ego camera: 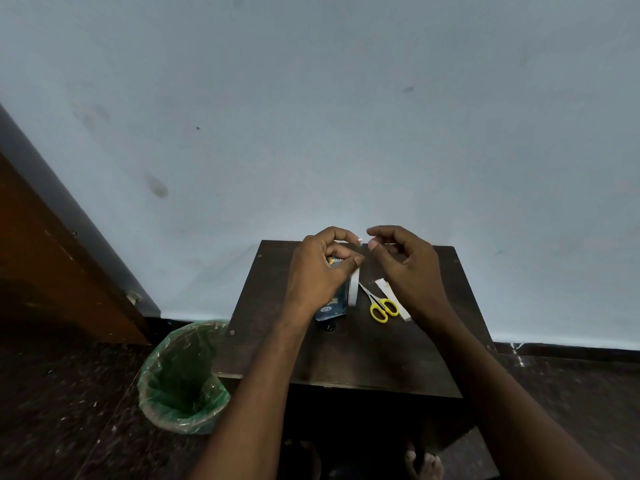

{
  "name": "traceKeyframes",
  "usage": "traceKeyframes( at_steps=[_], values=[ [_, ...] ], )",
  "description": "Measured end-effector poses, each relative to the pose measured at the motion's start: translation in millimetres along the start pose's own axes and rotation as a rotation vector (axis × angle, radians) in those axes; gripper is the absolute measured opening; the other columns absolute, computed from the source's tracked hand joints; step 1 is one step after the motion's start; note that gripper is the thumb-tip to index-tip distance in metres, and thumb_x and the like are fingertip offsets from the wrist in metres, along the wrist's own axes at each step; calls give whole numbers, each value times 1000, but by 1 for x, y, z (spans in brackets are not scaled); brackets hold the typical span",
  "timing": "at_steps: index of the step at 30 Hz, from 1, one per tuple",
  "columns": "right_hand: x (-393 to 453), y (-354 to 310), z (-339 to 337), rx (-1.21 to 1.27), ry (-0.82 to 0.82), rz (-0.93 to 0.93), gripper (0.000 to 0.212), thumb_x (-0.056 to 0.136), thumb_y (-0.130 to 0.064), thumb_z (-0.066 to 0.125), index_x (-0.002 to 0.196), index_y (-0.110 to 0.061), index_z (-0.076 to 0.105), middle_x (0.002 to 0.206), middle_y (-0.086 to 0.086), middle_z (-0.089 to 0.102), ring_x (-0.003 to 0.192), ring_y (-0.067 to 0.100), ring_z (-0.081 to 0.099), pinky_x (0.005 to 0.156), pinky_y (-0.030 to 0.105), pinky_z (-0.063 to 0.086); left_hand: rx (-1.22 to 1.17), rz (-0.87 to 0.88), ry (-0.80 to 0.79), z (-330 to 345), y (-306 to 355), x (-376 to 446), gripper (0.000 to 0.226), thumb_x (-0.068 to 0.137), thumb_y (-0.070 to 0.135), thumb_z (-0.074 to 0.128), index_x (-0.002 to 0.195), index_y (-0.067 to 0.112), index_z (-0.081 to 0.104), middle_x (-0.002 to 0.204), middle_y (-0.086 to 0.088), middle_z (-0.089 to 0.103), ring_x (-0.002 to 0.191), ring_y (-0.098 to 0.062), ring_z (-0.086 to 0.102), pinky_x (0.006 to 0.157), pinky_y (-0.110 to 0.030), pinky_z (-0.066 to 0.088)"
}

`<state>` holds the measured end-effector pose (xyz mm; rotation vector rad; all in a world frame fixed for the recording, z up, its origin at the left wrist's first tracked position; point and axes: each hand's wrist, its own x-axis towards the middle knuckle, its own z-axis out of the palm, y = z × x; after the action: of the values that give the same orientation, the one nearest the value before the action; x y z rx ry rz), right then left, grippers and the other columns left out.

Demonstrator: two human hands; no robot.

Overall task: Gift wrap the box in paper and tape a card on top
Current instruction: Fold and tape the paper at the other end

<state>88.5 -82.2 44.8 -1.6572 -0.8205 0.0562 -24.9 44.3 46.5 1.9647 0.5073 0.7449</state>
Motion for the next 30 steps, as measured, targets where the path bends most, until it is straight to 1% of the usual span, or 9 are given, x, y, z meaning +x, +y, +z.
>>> traceKeyframes(
  at_steps=[2, 4, 8, 11, 14, 16, 20, 25, 30],
  values=[
    [0, -3, 0, -10, -5, -56, 19, 93, -14, 74, 111, -20, 77, 95, -7, 76, 86, 10, 71, 80, 22, 56, 21, 30, -15, -1, 0, 0, 22, 89, 11, 83, 106, 24, 74, 81, 8, 81, 85, -6, 77, 96, -36, 58],
    [-1, -1, 2, -77, 14, -91, 14, 90, -14, 78, 103, -19, 80, 91, -9, 77, 84, 7, 71, 79, 22, 56, 36, 49, -22, 0, 0, -1, 22, 90, 10, 82, 105, 24, 74, 80, 8, 80, 85, -5, 77, 94, -38, 59],
    [-1, -1, 3, -109, 66, -105, 6, 87, -13, 79, 86, -19, 80, 79, -12, 76, 75, 6, 71, 71, 26, 57, 72, 57, -21, 1, -1, -1, 22, 89, 12, 82, 105, 25, 74, 81, 10, 80, 86, -5, 76, 94, -41, 59],
    [0, -2, 3, -106, 65, -117, 8, 88, -12, 76, 85, -19, 77, 78, -11, 75, 73, 8, 71, 70, 32, 58, 91, 55, -18, 1, -2, 0, 24, 88, 13, 83, 106, 27, 74, 80, 11, 80, 86, -5, 76, 96, -42, 58],
    [-1, -2, 4, -85, 50, -102, 10, 89, -9, 75, 84, -18, 75, 76, -10, 73, 71, 10, 70, 68, 35, 59, 96, 56, -17, 1, -3, 0, 23, 89, 14, 83, 106, 26, 75, 81, 11, 80, 86, -4, 76, 94, -41, 59],
    [-1, -2, 5, -67, 51, -106, 9, 89, -8, 76, 86, -17, 74, 77, -9, 73, 71, 10, 69, 69, 33, 59, 100, 56, -12, 1, -3, 0, 23, 89, 14, 84, 107, 26, 75, 82, 11, 80, 86, -4, 76, 93, -41, 60],
    [0, -2, 5, -22, 46, -125, 14, 85, -9, 82, 96, -15, 76, 82, -8, 74, 76, 9, 70, 72, 20, 57, 98, 66, -5, 1, -1, -1, 22, 88, 11, 82, 105, 25, 76, 80, 11, 79, 84, -2, 76, 92, -37, 60],
    [0, 0, 6, -68, 56, -88, 9, 86, -8, 80, 85, -17, 78, 75, -10, 75, 69, 7, 70, 66, 25, 58, 110, 70, -12, 2, -3, 0, 20, 89, 14, 84, 106, 24, 77, 81, 11, 80, 85, -2, 76, 94, -37, 60],
    [1, 1, 6, -104, 65, -125, 11, 85, -9, 80, 84, -18, 76, 80, -11, 73, 74, 9, 68, 66, 20, 53, 101, 68, -25, 2, -2, 0, 21, 89, 16, 84, 106, 26, 76, 81, 12, 80, 85, -3, 76, 96, -41, 59]
  ],
)
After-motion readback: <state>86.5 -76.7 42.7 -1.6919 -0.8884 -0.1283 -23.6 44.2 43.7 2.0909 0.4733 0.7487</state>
